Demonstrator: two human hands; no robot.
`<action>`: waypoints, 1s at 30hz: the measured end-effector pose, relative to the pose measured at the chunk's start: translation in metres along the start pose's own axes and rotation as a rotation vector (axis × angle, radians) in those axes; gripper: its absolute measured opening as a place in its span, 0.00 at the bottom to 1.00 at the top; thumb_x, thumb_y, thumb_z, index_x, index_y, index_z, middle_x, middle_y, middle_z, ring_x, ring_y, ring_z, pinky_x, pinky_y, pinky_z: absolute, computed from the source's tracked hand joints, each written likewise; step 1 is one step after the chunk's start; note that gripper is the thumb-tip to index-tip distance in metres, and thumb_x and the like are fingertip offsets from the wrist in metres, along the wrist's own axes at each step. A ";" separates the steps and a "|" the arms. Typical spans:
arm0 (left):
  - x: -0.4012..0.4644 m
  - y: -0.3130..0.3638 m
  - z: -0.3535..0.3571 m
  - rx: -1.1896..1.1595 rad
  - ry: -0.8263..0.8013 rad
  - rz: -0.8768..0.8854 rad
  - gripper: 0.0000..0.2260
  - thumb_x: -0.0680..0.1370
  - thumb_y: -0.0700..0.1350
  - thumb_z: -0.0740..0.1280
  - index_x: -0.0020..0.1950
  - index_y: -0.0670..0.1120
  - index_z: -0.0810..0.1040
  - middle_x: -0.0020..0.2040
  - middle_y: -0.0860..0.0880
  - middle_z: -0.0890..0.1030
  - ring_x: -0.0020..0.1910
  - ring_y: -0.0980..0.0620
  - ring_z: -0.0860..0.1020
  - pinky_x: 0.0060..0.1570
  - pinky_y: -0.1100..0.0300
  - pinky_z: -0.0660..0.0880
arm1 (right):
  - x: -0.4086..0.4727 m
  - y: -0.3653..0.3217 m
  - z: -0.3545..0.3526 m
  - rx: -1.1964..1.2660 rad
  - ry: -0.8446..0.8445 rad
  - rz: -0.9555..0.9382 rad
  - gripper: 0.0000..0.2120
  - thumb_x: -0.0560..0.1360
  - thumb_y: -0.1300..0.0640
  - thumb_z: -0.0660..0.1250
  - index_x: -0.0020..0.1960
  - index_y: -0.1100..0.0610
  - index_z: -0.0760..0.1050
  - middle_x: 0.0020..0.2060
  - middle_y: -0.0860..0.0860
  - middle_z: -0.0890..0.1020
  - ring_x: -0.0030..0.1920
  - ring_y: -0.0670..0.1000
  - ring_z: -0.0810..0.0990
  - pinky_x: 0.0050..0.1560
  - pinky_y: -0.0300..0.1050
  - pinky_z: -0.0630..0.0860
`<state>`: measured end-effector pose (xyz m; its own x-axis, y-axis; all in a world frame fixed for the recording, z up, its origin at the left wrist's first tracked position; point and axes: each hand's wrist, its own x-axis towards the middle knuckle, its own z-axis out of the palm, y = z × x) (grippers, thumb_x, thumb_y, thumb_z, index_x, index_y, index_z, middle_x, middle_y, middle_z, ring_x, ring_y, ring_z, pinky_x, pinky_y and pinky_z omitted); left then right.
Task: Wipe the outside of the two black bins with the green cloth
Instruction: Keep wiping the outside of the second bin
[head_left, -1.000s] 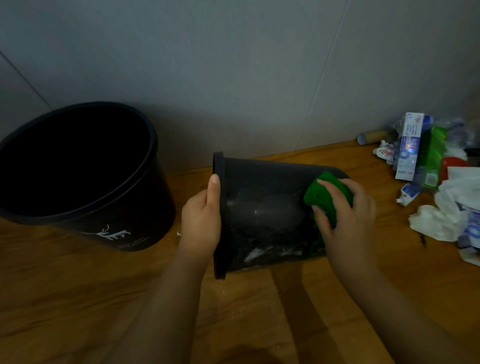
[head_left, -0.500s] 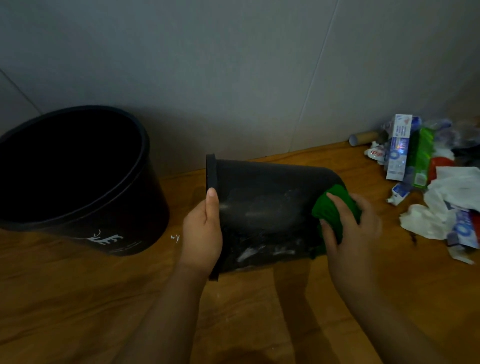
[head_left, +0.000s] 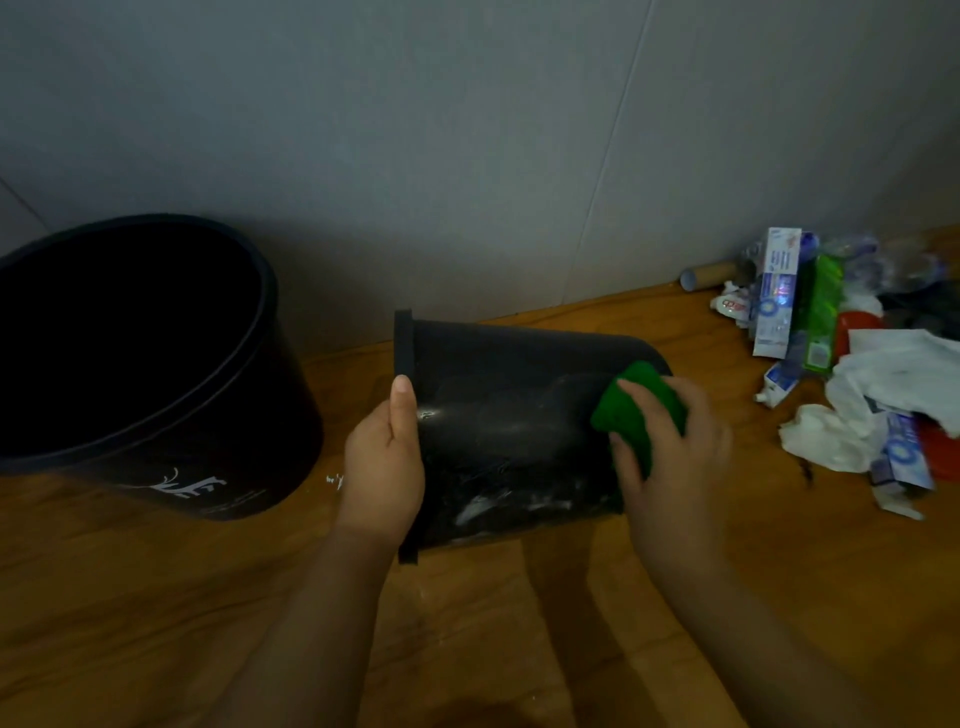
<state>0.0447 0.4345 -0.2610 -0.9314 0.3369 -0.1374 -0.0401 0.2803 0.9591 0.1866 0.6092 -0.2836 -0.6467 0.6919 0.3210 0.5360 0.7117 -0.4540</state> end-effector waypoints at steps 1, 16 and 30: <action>0.000 0.001 0.000 0.006 0.002 0.000 0.24 0.83 0.57 0.50 0.44 0.44 0.79 0.41 0.47 0.81 0.39 0.58 0.80 0.42 0.61 0.76 | -0.007 -0.008 0.003 0.023 -0.027 -0.074 0.27 0.71 0.57 0.69 0.69 0.47 0.70 0.71 0.51 0.64 0.70 0.58 0.62 0.65 0.60 0.70; 0.001 0.006 -0.002 -0.001 -0.018 -0.030 0.24 0.84 0.57 0.50 0.49 0.45 0.80 0.45 0.48 0.82 0.44 0.56 0.81 0.42 0.63 0.75 | -0.013 -0.011 0.006 0.002 -0.040 -0.117 0.28 0.73 0.59 0.70 0.71 0.46 0.67 0.71 0.52 0.64 0.71 0.57 0.62 0.66 0.54 0.68; 0.005 0.007 -0.001 0.020 0.002 0.011 0.25 0.84 0.55 0.50 0.44 0.39 0.78 0.39 0.47 0.79 0.33 0.64 0.78 0.31 0.72 0.73 | -0.015 0.001 0.009 0.064 -0.027 -0.056 0.28 0.71 0.59 0.70 0.69 0.46 0.68 0.71 0.50 0.62 0.70 0.57 0.62 0.66 0.55 0.69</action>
<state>0.0399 0.4372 -0.2547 -0.9325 0.3384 -0.1266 -0.0227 0.2948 0.9553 0.1923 0.5985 -0.2966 -0.6899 0.6469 0.3249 0.4632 0.7395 -0.4885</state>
